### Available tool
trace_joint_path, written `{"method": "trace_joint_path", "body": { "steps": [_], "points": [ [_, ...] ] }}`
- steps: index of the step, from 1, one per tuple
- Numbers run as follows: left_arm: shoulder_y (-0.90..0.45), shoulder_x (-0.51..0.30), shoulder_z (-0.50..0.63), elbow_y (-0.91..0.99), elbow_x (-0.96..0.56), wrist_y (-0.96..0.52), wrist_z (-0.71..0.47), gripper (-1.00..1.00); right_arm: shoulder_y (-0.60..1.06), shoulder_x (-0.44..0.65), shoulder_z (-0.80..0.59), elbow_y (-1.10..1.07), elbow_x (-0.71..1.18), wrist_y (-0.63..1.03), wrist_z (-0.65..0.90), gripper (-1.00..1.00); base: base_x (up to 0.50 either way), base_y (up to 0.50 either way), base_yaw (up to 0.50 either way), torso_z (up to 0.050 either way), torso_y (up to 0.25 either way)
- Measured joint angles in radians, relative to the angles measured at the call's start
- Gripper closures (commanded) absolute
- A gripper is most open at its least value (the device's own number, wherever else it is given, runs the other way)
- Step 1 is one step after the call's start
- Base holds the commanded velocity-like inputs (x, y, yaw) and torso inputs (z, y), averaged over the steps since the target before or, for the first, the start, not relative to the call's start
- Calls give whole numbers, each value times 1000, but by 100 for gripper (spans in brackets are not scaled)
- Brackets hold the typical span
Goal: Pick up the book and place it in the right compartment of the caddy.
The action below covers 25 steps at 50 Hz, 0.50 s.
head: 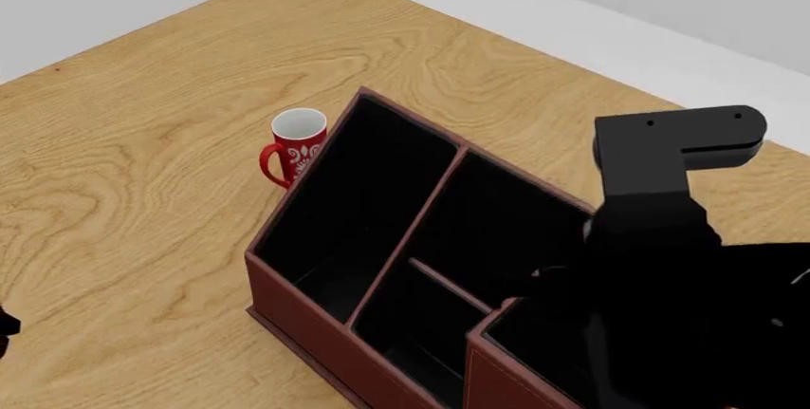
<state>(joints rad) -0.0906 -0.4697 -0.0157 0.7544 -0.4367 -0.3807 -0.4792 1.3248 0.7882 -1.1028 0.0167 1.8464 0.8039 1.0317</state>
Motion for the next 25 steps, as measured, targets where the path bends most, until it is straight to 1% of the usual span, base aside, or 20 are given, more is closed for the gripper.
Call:
{"method": "trace_joint_path", "body": {
  "steps": [11,12,25],
  "points": [
    [0,-1,7,-1,3,1,-2,-100,-26,-8,-11,22,-30,-12,-25,100,0,0,0,0,1],
    [0,-2,7,-1,3,1,-3,-100,-27,-9,-12,23,-32,-12,-26,-100,0,0,0,0,10],
    [0,-4,10,-3,3,3,-4,-100,-10,-1,0,20,-50,8,-17,-100,0,0,0,0,0]
  ]
}}
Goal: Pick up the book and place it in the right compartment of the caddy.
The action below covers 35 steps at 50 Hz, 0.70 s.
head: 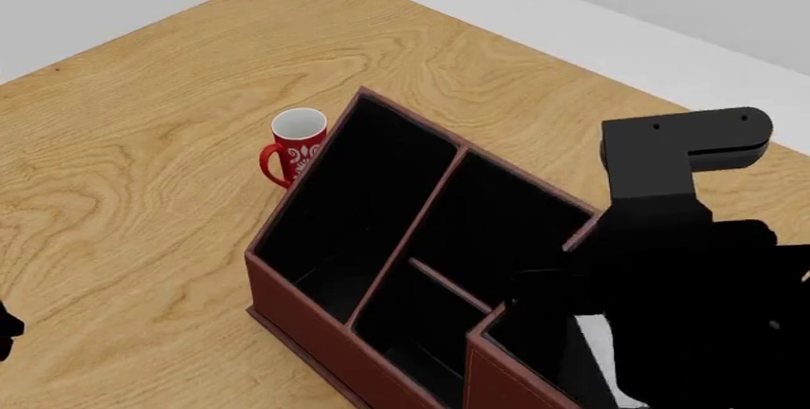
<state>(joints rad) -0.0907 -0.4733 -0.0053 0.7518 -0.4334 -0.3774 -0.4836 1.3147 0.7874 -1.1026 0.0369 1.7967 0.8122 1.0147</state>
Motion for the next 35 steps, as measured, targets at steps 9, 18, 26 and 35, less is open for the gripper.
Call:
{"method": "trace_joint_path", "body": {
  "steps": [9,18,26,35],
  "points": [
    [0,-1,0,-1,-1,2,-1,-100,18,6,7,-7,10,14,17,-100,0,0,0,0,0],
    [0,-3,2,-1,-3,2,-3,-100,47,18,16,-26,44,37,51,-100,0,0,0,0,0],
    [0,-4,3,1,-4,3,-5,-100,80,33,27,-50,88,59,91,-100,0,0,0,0,0],
    [1,-6,6,4,-5,3,-7,-100,118,45,39,-72,132,79,131,-100,0,0,0,0,0]
  ]
}}
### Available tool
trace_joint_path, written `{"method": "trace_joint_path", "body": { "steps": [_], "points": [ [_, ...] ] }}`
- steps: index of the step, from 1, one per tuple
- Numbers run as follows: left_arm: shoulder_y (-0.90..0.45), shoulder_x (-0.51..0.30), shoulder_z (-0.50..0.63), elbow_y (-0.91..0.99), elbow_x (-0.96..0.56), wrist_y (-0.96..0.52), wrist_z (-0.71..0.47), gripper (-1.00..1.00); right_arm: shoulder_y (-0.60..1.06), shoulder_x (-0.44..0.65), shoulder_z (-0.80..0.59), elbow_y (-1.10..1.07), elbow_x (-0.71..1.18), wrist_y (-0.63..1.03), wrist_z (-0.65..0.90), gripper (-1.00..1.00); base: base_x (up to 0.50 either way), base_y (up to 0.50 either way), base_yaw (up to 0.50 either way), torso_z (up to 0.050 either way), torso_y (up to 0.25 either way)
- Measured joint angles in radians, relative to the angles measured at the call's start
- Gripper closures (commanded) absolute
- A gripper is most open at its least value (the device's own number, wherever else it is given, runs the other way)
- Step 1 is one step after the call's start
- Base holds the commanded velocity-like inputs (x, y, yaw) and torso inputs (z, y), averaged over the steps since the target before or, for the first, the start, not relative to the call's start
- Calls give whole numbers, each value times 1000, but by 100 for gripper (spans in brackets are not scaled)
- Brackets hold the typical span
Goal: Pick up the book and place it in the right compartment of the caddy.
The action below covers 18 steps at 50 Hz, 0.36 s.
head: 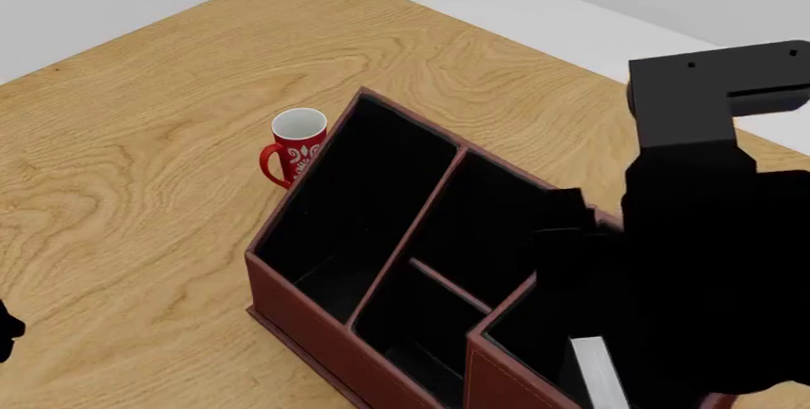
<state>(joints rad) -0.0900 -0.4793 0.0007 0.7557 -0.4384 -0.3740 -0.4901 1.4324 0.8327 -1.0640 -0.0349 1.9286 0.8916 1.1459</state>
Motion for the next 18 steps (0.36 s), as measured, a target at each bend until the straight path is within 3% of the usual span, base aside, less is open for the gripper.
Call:
{"method": "trace_joint_path", "body": {
  "steps": [18],
  "points": [
    [4,-4,-4,7,-7,2,-5,-100,76,21,26,-46,85,20,83,-100,0,0,0,0,0]
  ]
}}
